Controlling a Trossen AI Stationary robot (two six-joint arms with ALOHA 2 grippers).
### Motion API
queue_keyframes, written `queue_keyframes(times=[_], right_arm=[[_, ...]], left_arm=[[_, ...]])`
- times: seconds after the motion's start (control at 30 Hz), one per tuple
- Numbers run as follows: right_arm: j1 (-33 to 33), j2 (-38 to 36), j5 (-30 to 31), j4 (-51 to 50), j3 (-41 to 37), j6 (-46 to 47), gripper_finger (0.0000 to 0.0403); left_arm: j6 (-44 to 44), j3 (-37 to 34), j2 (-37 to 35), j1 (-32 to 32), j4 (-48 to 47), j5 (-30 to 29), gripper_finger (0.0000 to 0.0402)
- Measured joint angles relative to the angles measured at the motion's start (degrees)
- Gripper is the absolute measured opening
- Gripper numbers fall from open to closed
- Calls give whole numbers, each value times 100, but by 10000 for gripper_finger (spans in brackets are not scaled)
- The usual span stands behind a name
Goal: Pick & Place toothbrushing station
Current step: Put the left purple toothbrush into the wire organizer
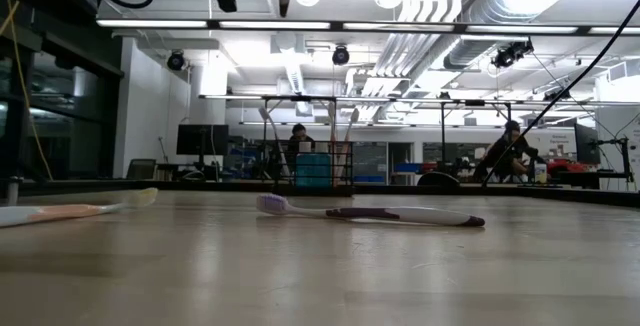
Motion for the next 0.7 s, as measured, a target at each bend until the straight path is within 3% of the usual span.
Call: queue_keyframes(times=[0.43,0.7], right_arm=[[0,0,-128,181,0,113,128],[-10,0,-125,181,0,151,128]], left_arm=[[122,0,0,98,-4,26,1],[-44,0,2,301,-7,479,1]])
